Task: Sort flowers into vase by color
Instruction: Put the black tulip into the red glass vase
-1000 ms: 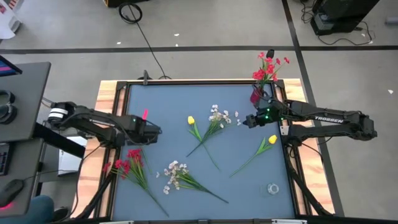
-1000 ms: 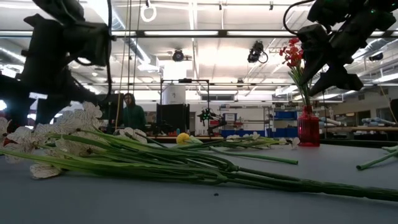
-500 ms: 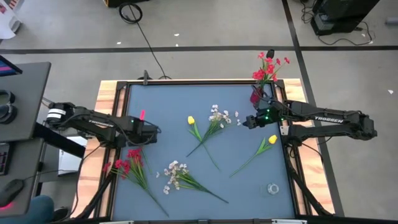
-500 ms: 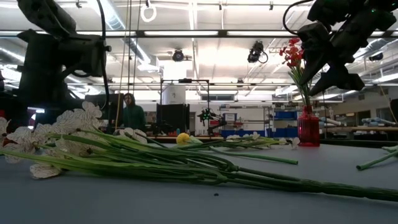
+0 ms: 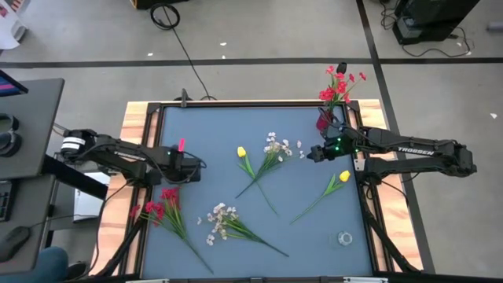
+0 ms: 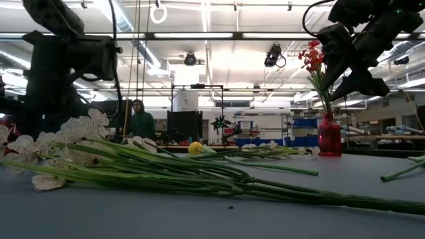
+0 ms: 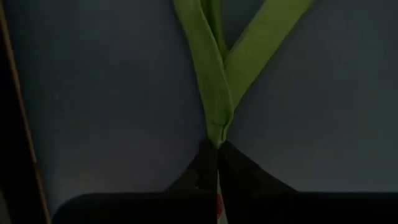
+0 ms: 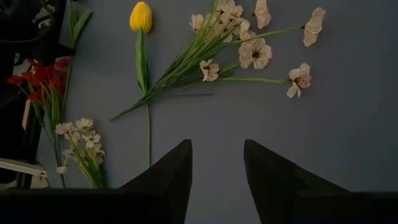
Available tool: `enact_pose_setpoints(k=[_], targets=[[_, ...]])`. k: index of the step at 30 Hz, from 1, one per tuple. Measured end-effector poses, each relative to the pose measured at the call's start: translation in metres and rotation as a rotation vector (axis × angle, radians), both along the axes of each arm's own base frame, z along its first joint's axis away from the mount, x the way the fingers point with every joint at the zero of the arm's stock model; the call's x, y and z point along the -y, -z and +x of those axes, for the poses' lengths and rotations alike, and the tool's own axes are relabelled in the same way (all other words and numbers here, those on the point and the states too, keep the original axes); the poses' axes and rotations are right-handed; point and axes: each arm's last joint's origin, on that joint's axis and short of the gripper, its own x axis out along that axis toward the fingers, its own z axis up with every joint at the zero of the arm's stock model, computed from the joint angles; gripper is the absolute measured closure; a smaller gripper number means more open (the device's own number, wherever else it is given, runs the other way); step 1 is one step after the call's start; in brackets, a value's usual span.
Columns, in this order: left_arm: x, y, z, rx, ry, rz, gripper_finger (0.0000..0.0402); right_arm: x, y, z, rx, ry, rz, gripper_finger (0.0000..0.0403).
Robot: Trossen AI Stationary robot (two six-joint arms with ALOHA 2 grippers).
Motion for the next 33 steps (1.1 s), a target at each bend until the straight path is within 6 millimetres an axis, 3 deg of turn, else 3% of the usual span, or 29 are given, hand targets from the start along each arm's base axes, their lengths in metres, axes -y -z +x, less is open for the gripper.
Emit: enact_pose_setpoints(k=[5,10,14,21,24,33], targets=[[-0.003,-0.028,0.022,0.125,0.059,0.104,0.0394,0.001,-0.001,0.001,0.014,0.005,-0.010,0.0252],[-0.011,-0.062,0.050,0.320,0.129,0.266,0.0394,-0.002,-0.010,0.011,0.140,-0.056,-0.040,0.0252],[-0.021,-0.096,0.082,0.596,0.276,0.415,0.0395,-0.005,-0.023,0.021,0.294,-0.110,-0.131,0.0252],[-0.030,-0.150,0.112,0.997,0.452,0.748,0.0395,-0.011,-0.040,0.044,0.521,-0.209,-0.336,0.0252],[-0.026,-0.158,0.124,1.100,0.524,0.864,0.0395,-0.013,-0.044,0.057,0.602,-0.237,-0.391,0.0246],[-0.018,-0.148,0.157,1.285,0.621,0.954,0.0395,-0.013,-0.032,0.083,0.640,-0.284,-0.455,0.0184]])
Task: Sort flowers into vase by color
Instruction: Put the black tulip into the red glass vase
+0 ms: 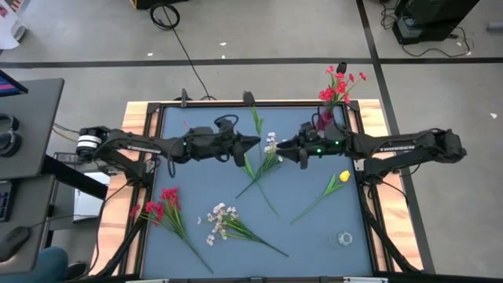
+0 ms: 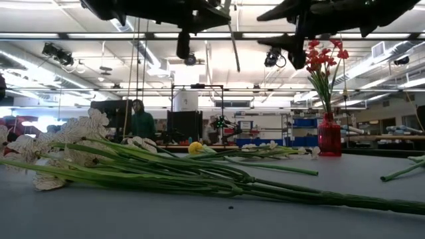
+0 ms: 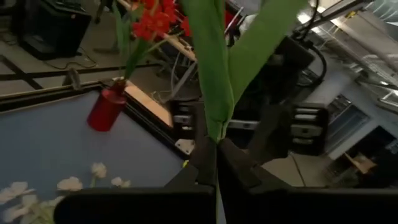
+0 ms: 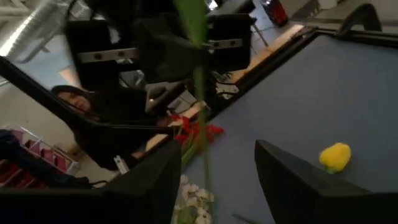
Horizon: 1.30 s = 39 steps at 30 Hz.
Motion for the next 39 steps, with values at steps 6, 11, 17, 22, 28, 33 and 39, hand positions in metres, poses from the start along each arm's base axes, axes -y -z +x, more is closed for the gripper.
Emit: enact_pose_setpoints(k=[6,11,17,22,28,33,39], targets=[[0.001,0.010,0.011,0.029,0.023,-0.003,0.0395,0.002,0.006,0.010,0.015,-0.004,-0.022,0.0178],[0.005,0.004,0.025,-0.003,0.043,0.066,0.0395,0.007,0.001,0.023,0.067,-0.002,-0.036,0.0195],[0.002,-0.015,0.034,-0.060,0.038,0.148,0.0395,0.006,-0.002,0.032,0.048,-0.050,-0.050,0.0211],[-0.002,-0.015,0.035,-0.071,0.074,0.143,0.0395,0.007,-0.003,0.031,0.050,-0.026,-0.053,0.0243],[-0.003,-0.011,0.034,-0.109,0.076,0.117,0.0394,0.006,-0.009,0.027,0.071,-0.017,-0.074,0.0286],[-0.003,-0.011,0.034,-0.110,0.076,0.109,0.0385,0.007,-0.006,0.027,0.050,-0.016,-0.079,0.0327],[-0.003,-0.011,0.034,-0.114,0.075,0.108,0.0382,0.006,-0.007,0.028,0.050,-0.025,-0.120,0.0392]])
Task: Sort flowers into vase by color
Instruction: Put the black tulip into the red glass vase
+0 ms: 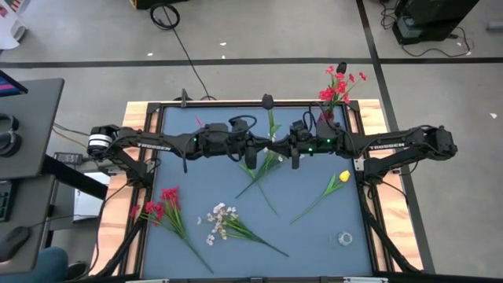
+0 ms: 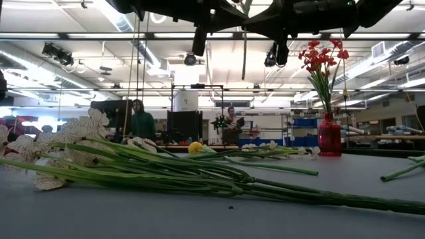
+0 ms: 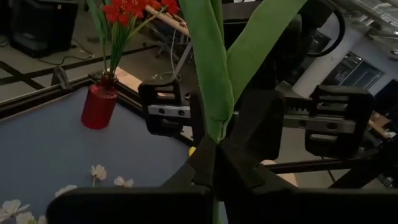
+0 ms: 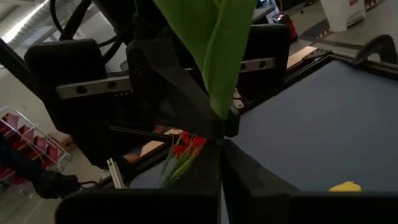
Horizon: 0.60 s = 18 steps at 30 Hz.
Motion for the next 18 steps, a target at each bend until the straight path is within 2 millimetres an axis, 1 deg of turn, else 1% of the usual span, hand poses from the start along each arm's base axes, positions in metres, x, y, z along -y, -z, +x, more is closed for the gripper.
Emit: enact_pose_setpoints(k=[5,8,11,13,15,18], targets=[[-0.001,0.000,0.000,-0.002,-0.003,0.001,0.0381,-0.001,0.001,0.000,-0.008,0.026,-0.018,0.0397],[-0.001,0.000,-0.001,-0.002,-0.002,0.020,0.0365,-0.002,0.001,0.000,-0.012,0.038,-0.029,0.0399],[-0.002,-0.006,-0.005,-0.001,-0.002,0.055,0.0328,-0.004,0.002,-0.001,-0.041,0.065,-0.042,0.0400],[-0.005,-0.015,-0.012,0.015,-0.008,0.087,0.0296,-0.005,0.003,-0.004,-0.071,0.102,-0.065,0.0400],[-0.008,-0.025,-0.022,0.017,-0.016,0.119,0.0261,-0.007,0.003,-0.007,-0.100,0.141,-0.094,0.0401],[-0.015,-0.041,-0.040,0.003,-0.040,0.183,0.0212,-0.010,-0.003,-0.017,-0.113,0.177,-0.149,0.0401]])
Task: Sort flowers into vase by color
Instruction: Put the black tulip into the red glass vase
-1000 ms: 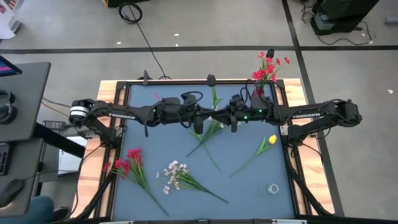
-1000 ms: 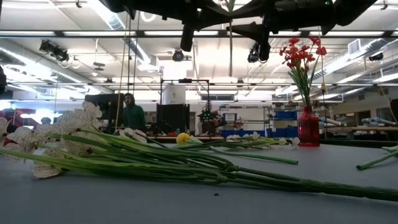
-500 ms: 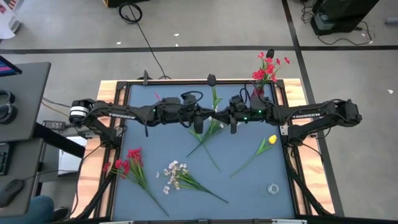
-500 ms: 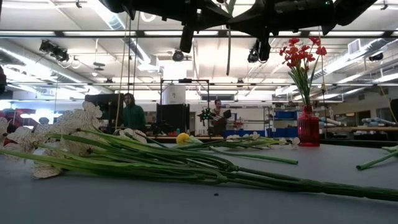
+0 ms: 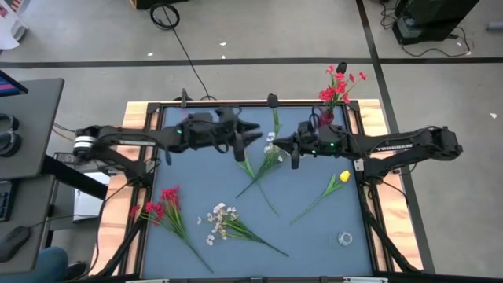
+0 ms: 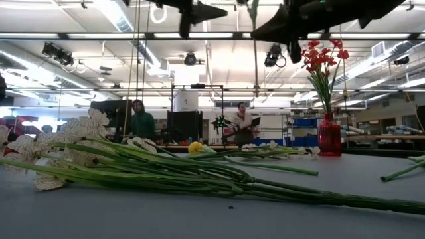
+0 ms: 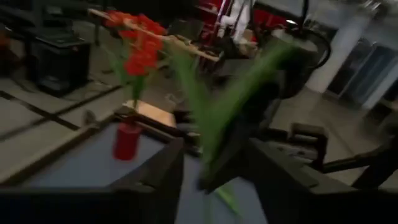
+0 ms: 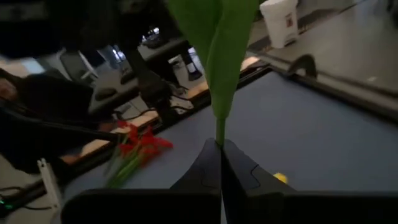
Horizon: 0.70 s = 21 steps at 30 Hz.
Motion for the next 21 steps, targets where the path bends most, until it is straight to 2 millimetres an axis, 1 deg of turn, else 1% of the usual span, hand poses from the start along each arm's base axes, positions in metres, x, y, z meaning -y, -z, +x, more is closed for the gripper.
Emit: enact_pose_setpoints(k=[3,5,8,10,12,14,18,21], targets=[[-0.006,-0.021,-0.028,-0.006,-0.031,0.065,0.0176,-0.002,-0.007,-0.011,-0.022,0.023,-0.067,0.0402],[-0.010,-0.033,-0.049,-0.014,-0.054,0.104,0.0162,-0.003,-0.013,-0.019,-0.022,0.042,-0.116,0.0402],[-0.011,-0.044,-0.076,-0.050,-0.078,0.143,0.0152,-0.004,-0.022,-0.034,-0.020,0.048,-0.183,0.0402],[-0.010,-0.047,-0.091,-0.085,-0.082,0.154,0.0150,-0.005,-0.028,-0.042,-0.020,0.016,-0.242,0.0402],[-0.008,-0.048,-0.100,-0.112,-0.077,0.175,0.0150,-0.007,-0.032,-0.051,-0.019,-0.016,-0.284,0.0400],[-0.006,-0.048,-0.105,-0.138,-0.066,0.208,0.0150,-0.007,-0.036,-0.059,-0.013,-0.018,-0.286,0.0400],[-0.005,-0.051,-0.109,-0.134,-0.061,0.263,0.0150,-0.007,-0.039,-0.072,-0.014,0.050,-0.230,0.0401],[-0.005,-0.051,-0.109,-0.135,-0.062,0.279,0.0150,-0.006,-0.039,-0.077,-0.025,0.094,-0.210,0.0402]])
